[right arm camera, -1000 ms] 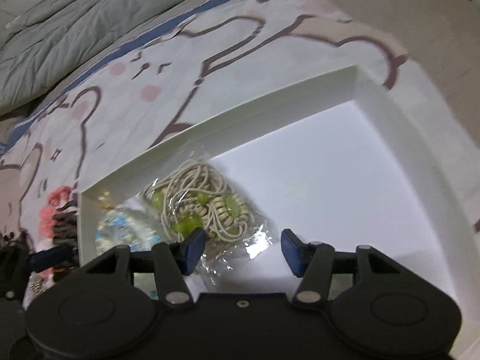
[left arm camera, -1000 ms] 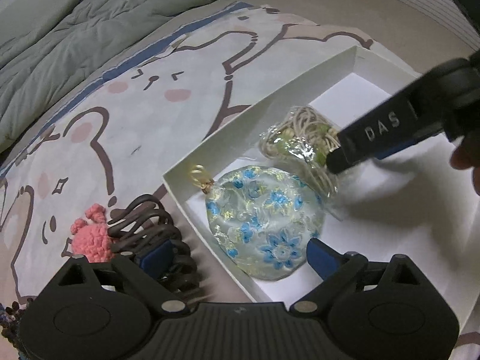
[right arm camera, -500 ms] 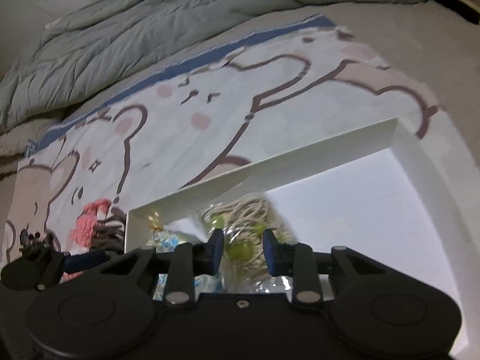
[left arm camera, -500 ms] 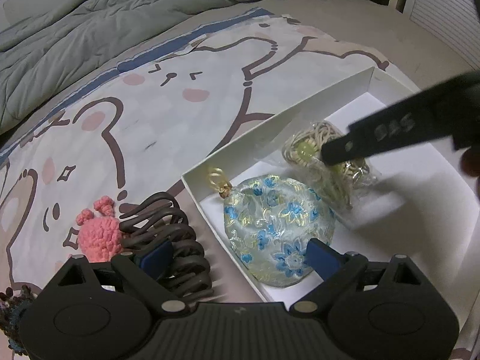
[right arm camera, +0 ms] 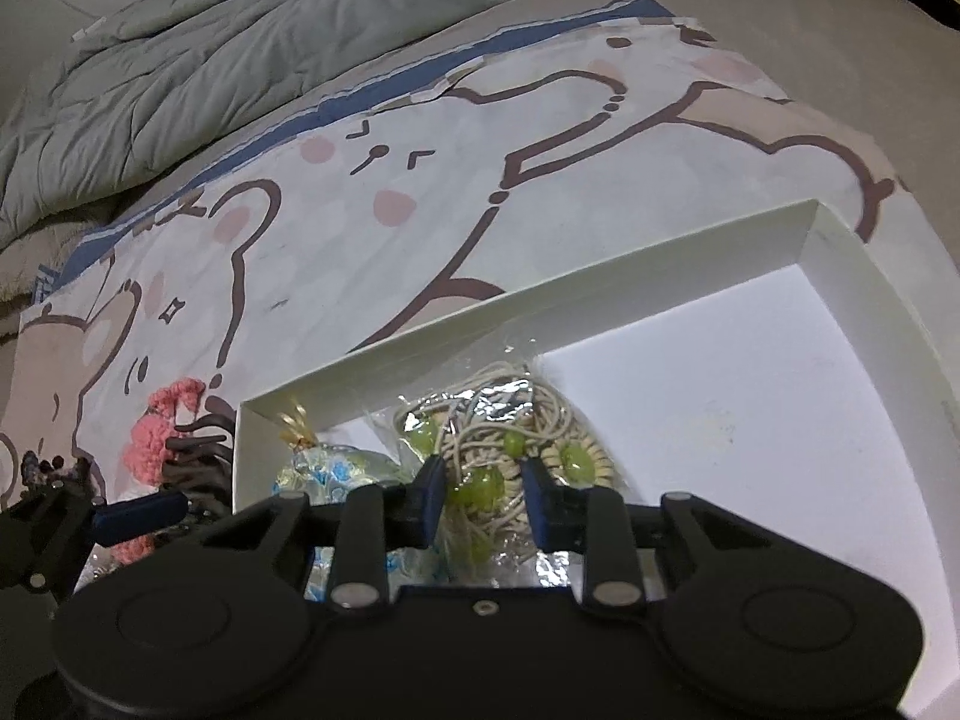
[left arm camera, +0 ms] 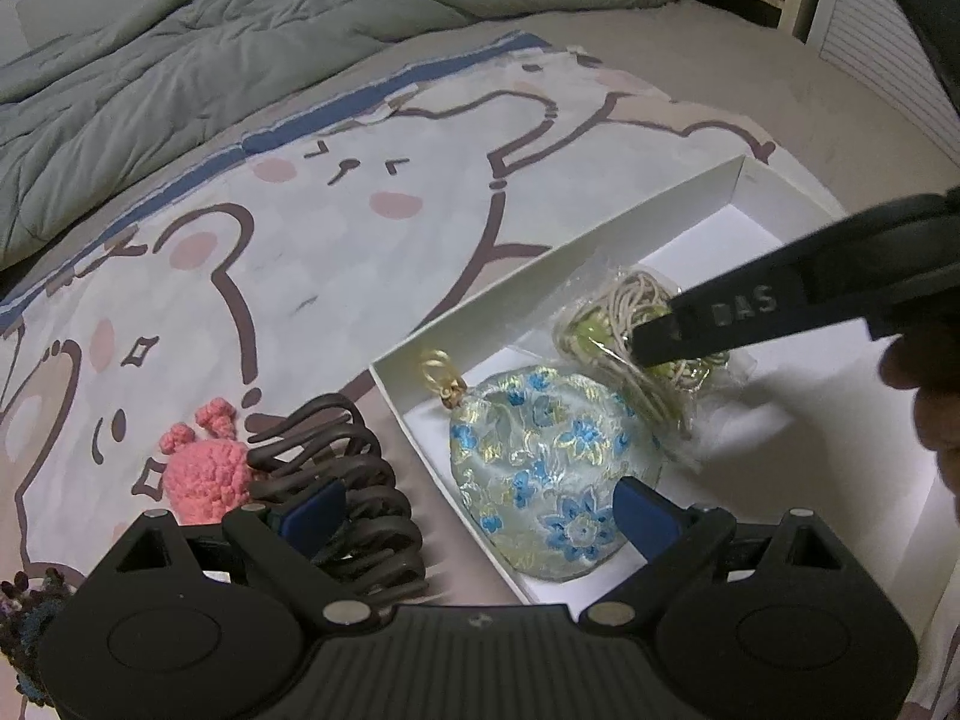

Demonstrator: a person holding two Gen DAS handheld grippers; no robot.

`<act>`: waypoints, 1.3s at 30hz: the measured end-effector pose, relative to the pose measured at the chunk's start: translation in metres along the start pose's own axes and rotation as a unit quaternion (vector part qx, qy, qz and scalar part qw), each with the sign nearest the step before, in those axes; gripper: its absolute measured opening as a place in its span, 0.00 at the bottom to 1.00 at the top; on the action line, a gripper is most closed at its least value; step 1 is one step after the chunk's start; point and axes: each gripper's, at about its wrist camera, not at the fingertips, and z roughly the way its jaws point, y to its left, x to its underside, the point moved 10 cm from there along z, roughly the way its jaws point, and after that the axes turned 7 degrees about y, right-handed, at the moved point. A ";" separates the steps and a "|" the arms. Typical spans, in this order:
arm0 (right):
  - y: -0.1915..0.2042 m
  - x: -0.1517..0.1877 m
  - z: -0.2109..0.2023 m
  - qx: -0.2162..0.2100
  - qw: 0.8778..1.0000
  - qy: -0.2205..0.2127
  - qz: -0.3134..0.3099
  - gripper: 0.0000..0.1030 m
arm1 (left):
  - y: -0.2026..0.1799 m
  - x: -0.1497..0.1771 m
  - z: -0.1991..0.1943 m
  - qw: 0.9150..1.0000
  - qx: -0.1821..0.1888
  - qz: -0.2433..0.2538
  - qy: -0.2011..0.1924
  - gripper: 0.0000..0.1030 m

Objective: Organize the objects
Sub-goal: 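Lower the pouch and bead bag into the box and open both tools, then withdraw both tools from the box back toward the remaining items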

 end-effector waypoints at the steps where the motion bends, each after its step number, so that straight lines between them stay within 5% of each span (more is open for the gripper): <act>1: -0.001 0.000 -0.005 0.003 1.000 -0.003 -0.003 0.30 | 0.000 0.000 -0.003 1.000 0.000 -0.001 -0.003 0.93; 17: -0.006 0.018 -0.084 0.013 0.996 -0.082 -0.034 0.39 | 0.001 0.007 -0.072 0.996 0.006 -0.040 -0.074 0.93; 39: -0.025 0.054 -0.156 0.061 0.981 -0.172 -0.066 0.92 | 0.018 0.024 -0.124 0.986 0.000 -0.109 -0.124 1.00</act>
